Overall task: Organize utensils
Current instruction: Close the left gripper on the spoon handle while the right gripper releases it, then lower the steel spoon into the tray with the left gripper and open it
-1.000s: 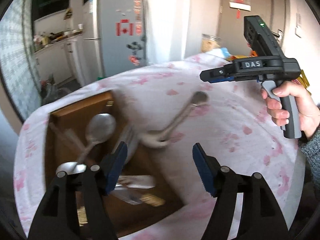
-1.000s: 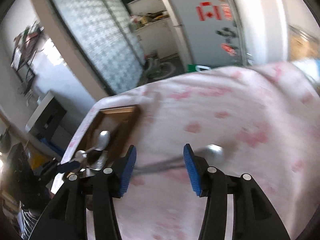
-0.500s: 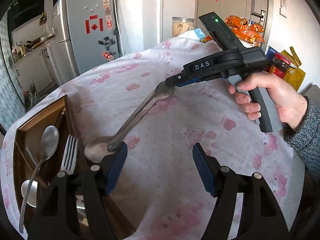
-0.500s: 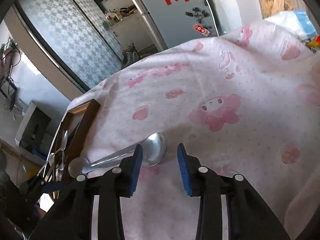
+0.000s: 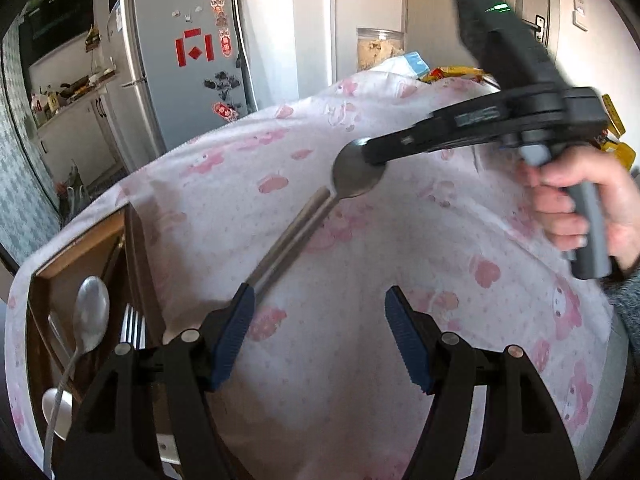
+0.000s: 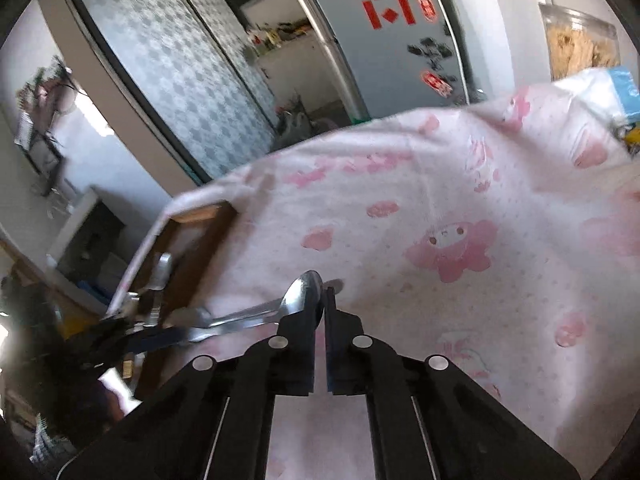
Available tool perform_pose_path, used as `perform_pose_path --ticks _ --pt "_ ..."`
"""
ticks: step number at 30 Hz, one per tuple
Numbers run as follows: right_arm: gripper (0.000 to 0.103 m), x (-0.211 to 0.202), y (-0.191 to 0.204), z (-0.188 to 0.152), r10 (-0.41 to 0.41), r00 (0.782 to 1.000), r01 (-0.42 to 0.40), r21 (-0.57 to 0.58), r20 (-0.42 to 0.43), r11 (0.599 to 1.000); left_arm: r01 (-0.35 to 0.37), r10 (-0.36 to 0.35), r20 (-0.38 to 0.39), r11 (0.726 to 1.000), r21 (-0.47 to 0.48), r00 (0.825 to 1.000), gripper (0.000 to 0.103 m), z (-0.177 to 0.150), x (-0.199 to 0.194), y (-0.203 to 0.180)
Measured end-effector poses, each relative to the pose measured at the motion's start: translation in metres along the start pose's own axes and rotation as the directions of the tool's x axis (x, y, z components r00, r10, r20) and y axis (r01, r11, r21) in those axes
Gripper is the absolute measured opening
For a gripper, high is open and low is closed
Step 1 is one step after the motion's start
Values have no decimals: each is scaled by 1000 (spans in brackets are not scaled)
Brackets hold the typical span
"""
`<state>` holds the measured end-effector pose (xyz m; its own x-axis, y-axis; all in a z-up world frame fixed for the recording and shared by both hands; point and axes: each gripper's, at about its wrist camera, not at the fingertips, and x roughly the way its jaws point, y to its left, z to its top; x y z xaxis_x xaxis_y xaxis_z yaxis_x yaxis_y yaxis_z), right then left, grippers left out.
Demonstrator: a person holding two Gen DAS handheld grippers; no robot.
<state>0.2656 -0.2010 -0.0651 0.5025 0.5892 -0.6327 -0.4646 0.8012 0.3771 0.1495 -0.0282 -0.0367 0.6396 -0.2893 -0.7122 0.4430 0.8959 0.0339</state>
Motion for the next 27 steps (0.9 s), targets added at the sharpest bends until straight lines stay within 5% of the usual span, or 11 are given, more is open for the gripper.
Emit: perform_pose_path --ticks 5,8,12,19,27 --pt "2 -36 10 1 24 999 -23 -30 38 999 10 -7 35 997 -71 999 75 12 10 3" --pt "2 -51 17 1 35 998 -33 -40 48 999 39 -37 38 997 -62 999 65 18 14 -3" --pt "2 -68 24 2 28 997 -25 -47 68 999 47 -47 21 999 -10 999 17 21 16 -18" --pt "2 -75 40 11 24 997 -18 -64 79 998 61 -62 48 998 21 997 14 19 -13 -24" --pt "1 -43 98 24 83 995 -76 -131 53 988 26 -21 73 997 -67 997 12 -11 -59 20"
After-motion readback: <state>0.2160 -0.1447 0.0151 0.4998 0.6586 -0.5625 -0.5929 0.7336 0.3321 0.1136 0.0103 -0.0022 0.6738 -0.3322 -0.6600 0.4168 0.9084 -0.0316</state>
